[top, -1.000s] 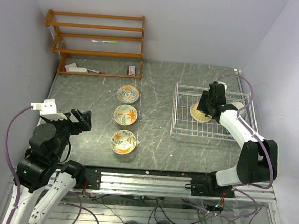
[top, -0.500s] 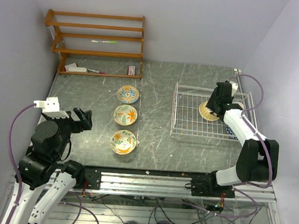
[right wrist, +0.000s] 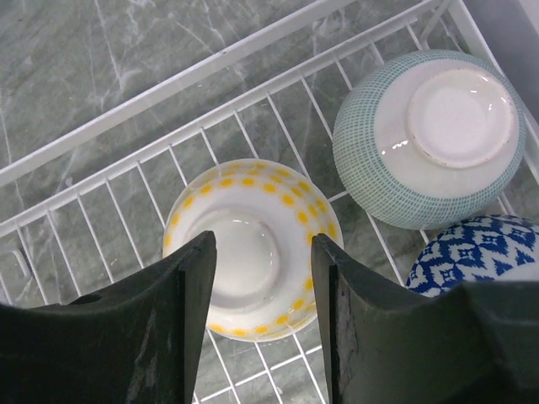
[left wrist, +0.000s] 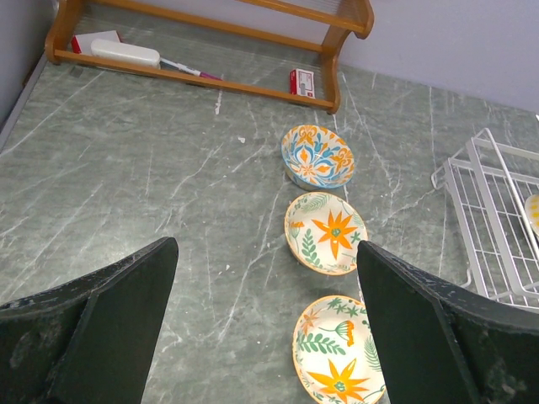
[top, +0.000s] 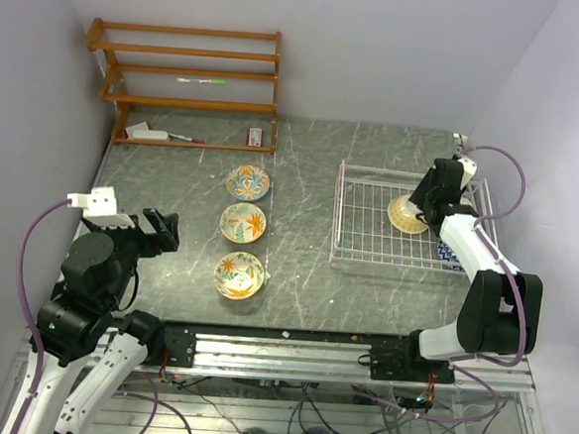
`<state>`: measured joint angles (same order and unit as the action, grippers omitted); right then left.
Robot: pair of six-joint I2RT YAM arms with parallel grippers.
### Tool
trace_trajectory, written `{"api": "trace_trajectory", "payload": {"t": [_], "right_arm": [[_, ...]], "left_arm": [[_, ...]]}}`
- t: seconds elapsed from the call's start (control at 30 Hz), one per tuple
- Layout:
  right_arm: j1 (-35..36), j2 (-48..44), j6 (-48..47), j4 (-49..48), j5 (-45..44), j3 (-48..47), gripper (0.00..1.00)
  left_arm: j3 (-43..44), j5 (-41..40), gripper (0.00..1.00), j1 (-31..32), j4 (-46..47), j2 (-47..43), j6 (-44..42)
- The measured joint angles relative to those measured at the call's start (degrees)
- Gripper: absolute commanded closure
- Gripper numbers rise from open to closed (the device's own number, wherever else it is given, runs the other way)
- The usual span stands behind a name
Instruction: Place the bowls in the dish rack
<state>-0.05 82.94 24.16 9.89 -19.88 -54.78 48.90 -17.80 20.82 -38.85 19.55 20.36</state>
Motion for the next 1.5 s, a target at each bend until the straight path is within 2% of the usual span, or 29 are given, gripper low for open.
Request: {"api": "trace_trajectory", "payload": {"t": [0.23, 0.3, 0.67, 0.9, 1.5], "right_arm": [[0.48, -3.48, -1.22, -0.72, 3.67, 1.88, 0.21], [1.29, -3.67, -1.66, -0.5, 3.82, 1.64, 0.18], [3.23, 1.42, -2.36, 2.34, 5.44, 1.11, 0.18], [3.23, 1.57, -2.12, 2.86, 4.44, 1.11, 0.31], [3.06, 3.89, 0.35, 2.91, -5.66, -0.83, 0.31]], "left_arm": [[0.0, 0.0, 0.02, 0.0, 0.0, 0.55, 0.02], [0.0, 0.0, 0.02, 0.0, 0.02, 0.55, 0.02], [-0.48, 0.04, 0.02, 0.0, 0.17, 0.11, 0.46], [-0.9, 0.24, 0.02, 0.0, 0.44, -0.42, 0.63], [-2.05, 1.55, 0.02, 0.0, 1.46, -0.98, -0.7]]}}
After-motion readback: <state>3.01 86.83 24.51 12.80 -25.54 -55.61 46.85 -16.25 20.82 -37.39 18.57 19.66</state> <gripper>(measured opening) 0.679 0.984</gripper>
